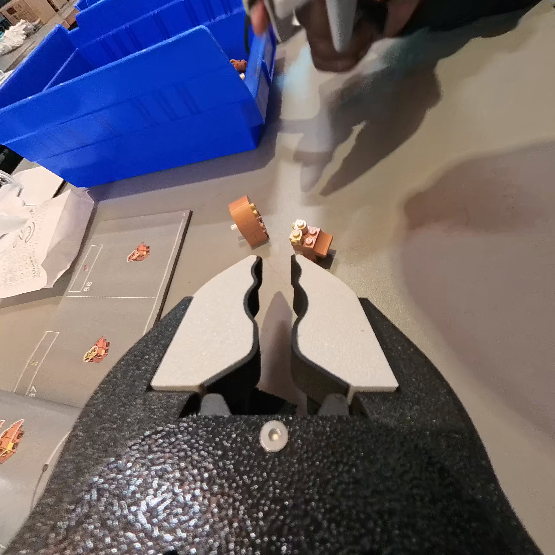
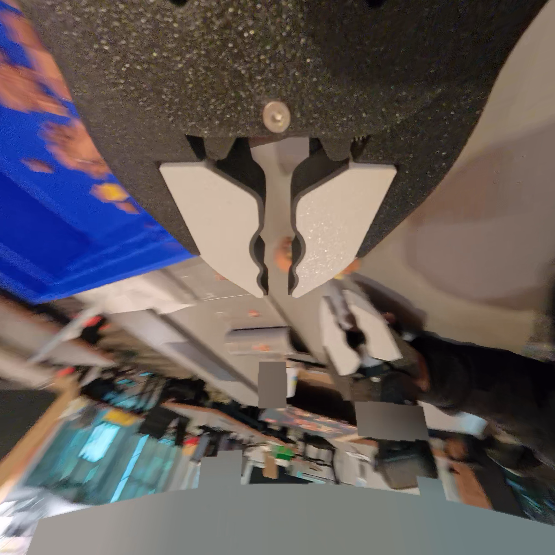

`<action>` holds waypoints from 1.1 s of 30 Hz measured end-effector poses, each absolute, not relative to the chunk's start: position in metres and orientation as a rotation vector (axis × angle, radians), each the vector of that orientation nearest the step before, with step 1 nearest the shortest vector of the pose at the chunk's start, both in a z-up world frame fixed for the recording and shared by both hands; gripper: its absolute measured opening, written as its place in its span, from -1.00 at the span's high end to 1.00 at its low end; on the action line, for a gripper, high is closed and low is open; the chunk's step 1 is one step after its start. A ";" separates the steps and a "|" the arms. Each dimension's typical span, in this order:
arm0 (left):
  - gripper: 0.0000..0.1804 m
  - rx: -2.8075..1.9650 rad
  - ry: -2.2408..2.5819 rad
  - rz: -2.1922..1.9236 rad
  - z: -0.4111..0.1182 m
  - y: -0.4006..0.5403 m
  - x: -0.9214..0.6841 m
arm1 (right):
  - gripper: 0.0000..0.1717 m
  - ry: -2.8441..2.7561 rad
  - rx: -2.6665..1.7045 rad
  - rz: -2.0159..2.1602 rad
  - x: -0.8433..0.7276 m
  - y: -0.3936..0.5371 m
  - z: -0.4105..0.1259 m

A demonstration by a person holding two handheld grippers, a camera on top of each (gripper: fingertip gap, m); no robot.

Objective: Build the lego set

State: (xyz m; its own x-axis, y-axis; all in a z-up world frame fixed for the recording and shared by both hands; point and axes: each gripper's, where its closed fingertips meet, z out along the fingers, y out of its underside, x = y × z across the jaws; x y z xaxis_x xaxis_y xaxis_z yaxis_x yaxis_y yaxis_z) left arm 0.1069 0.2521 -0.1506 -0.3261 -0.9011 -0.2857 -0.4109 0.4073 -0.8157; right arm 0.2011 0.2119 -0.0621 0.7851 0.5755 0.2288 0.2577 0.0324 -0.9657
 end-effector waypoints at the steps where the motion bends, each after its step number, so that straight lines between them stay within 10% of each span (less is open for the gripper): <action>1: 0.80 -1.122 1.910 -0.823 -0.151 0.252 0.107 | 0.87 -0.684 -1.546 0.144 0.222 0.217 -0.050; 11: 0.81 -1.161 1.900 -0.816 -0.152 0.257 0.109 | 0.91 -1.155 -2.358 0.171 0.302 0.251 -0.124; 33: 0.81 -1.174 1.895 -0.841 -0.151 0.258 0.109 | 0.84 -2.023 -2.134 0.241 0.286 0.243 -0.183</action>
